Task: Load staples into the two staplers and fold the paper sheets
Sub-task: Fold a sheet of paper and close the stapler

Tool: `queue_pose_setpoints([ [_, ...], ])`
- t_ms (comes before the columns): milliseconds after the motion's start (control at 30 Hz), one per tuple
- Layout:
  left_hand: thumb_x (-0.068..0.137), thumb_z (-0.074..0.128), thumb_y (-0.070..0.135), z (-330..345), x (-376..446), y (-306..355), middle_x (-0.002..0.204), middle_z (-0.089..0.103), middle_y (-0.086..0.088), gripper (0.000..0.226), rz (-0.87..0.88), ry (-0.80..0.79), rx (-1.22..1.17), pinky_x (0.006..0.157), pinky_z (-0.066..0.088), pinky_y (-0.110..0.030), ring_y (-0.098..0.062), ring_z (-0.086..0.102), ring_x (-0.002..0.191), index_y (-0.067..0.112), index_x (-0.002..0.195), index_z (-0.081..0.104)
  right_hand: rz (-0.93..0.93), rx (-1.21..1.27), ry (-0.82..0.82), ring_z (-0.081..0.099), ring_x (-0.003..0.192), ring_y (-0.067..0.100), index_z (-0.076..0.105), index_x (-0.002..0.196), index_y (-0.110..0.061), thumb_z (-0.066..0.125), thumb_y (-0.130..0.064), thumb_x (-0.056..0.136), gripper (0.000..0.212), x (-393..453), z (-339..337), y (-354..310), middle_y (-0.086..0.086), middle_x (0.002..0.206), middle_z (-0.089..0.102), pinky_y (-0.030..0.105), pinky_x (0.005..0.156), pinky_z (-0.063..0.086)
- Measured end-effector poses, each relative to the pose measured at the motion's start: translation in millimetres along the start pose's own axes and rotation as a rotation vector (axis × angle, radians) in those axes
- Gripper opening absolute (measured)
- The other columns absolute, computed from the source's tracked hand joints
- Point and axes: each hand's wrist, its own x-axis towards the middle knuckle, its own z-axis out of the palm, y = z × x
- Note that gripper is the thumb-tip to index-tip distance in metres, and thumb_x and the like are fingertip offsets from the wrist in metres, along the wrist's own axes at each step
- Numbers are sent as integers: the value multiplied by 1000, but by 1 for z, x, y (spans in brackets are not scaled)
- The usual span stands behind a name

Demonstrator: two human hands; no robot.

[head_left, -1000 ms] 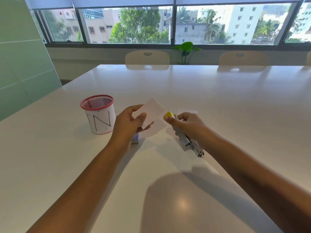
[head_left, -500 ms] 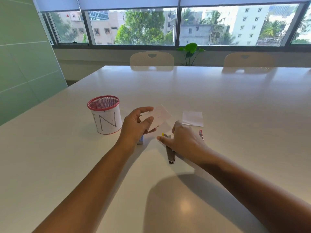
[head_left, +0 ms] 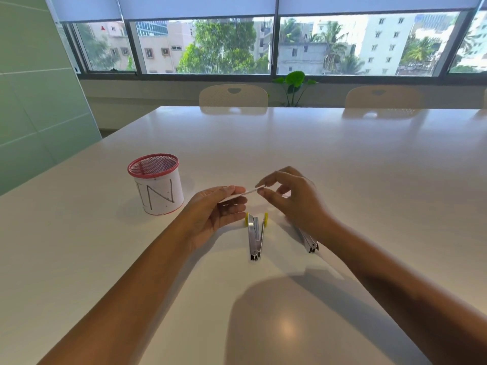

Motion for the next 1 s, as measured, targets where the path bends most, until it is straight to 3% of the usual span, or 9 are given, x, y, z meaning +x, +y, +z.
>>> queue_pose_setpoints([
  [67,91,45,32,0,1,-2,84,71,-10,31,-36,2,30,67,58,-30,-17,69,68,8,96,64,65,95,16,54,66,3,65,84,-26,66,-29,82,4,2,1,2,-11,90,58,4,54,41],
  [167,87,29,56,-2,6,-4,105,65,-5,49,-13,66,130,70,58,-35,-23,67,90,19,99,58,282,347,35,52,48,-1,63,73,-27,66,-31,82,10,5,-2,1,-16,60,59,13,46,41],
  [267,78,27,65,-3,8,-3,105,63,2,52,27,94,232,70,57,-34,-18,65,94,25,95,56,449,483,-15,46,38,0,66,74,-20,65,-34,82,17,3,-3,-2,-11,47,57,19,45,39],
  [400,73,56,44,-2,4,-7,101,66,2,35,66,48,311,77,56,-33,-15,70,86,19,96,59,476,558,-10,47,40,0,65,70,-15,65,-28,83,19,-1,4,-3,-8,54,57,13,40,37],
  [533,82,61,18,1,2,-8,88,70,-4,7,67,95,235,72,57,-29,-14,70,75,14,87,62,510,599,-62,50,49,5,64,69,-14,65,-31,83,22,-2,9,-3,-6,57,59,15,46,42],
  [700,83,60,17,0,1,0,92,67,-4,2,111,114,214,66,59,-28,-18,63,91,17,81,60,476,534,-133,50,47,1,62,66,-16,65,-30,83,22,-3,11,-6,-11,46,57,14,48,44],
  [900,80,63,22,3,1,-1,82,61,1,8,212,214,503,55,52,-16,-11,57,76,19,86,59,443,507,-150,51,50,3,63,68,-19,69,-29,80,17,-5,15,-5,-13,47,58,12,47,45],
  [1000,82,62,20,6,0,-1,79,59,0,9,213,194,522,49,50,-10,-10,56,73,13,88,59,393,471,-167,51,53,5,65,66,-17,71,-32,77,20,-6,18,-5,-12,51,58,15,50,43],
])
